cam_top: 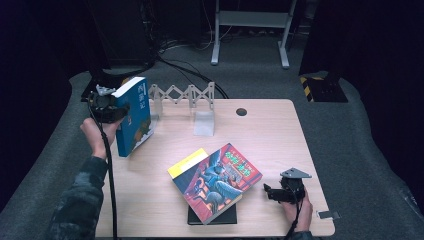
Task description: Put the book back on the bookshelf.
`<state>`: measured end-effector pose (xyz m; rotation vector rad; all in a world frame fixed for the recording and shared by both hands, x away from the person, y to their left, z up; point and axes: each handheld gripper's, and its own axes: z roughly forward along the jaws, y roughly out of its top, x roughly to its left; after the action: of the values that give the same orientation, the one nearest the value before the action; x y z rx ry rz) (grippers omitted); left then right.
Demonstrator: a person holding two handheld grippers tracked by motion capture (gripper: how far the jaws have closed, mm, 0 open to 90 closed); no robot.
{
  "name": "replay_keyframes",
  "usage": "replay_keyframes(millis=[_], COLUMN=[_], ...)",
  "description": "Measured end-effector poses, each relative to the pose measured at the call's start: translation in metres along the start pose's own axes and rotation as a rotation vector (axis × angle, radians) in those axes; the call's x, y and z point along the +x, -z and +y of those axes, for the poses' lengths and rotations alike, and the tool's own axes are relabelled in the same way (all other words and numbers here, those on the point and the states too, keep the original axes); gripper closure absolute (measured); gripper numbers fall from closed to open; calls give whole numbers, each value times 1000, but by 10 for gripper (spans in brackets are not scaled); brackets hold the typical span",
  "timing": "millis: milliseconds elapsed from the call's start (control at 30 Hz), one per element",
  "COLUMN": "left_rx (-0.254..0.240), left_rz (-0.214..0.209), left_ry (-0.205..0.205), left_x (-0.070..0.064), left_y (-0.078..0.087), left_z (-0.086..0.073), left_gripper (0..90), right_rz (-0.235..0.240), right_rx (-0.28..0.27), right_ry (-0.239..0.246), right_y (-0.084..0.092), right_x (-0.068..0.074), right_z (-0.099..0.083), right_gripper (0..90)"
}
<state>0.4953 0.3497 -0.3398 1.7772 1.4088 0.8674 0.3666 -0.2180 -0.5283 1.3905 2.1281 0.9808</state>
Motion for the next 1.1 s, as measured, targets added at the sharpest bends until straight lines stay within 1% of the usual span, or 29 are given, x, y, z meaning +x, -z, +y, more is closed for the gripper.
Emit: replay_keyframes(millis=[100, 133, 167, 200, 300, 367, 433, 600, 633, 667, 700, 733, 800, 900, 933, 967, 1100], left_rx=[8, 11, 11, 15, 17, 21, 23, 33, 31, 25, 23, 30, 30, 19, 24, 16, 21], left_rz=[-8, -6, -6, -11, -13, -15, -16, -19, -26, -25, -31, -32, -31, -33, -38, -45, -52], left_ry=[-15, -20, -20, -21, -19, -11, -16, -25, -14, -14, -1, -6, -5, 0, 2, 6, -7], left_x=[0, -1, -1, 0, 2, 3, 3, 5, 6, 7, 8, 9, 9, 7, 8, 9, 10], left_y=[8, 10, 10, 15, 20, 23, 26, 31, 32, 32, 33, 33, 33, 33, 34, 35, 36], left_z=[-9, -13, -13, -19, -29, -34, -39, -49, -51, -53, -53, -53, -53, -52, -50, -45, -37], left_gripper=[606, 606, 606, 606, 605, 606, 605, 602, 600, 599, 599, 597, 595, 557, 531, 517, 490], right_rz=[-3, -1, -1, -1, -2, -3, -2, -4, -4, -4, -4, -5, -4, -5, -5, -5, -5], right_rx=[-2, 2, 2, 6, 6, 4, 7, 8, 7, 8, 8, 8, 11, 7, 7, 8, 7], right_ry=[-2, 6, 6, 7, 9, 10, 17, 16, 15, 16, 16, 17, 17, 17, 18, 17, 17], right_y=[0, 0, 0, 0, 0, 0, 0, 0, 0, 0, 0, 0, 0, 0, 0, 0, 0], right_x=[0, 0, 0, 0, 0, 0, 0, 0, 0, 0, 0, 0, 0, 0, 0, 0, 0], right_z=[0, 0, 0, 0, 0, 0, 0, 0, 0, 0, 0, 0, 0, 0, 0, 0, 0], right_gripper=[128, 127, 127, 127, 127, 127, 128, 129, 130, 130, 130, 131, 131, 132, 132, 132, 133])
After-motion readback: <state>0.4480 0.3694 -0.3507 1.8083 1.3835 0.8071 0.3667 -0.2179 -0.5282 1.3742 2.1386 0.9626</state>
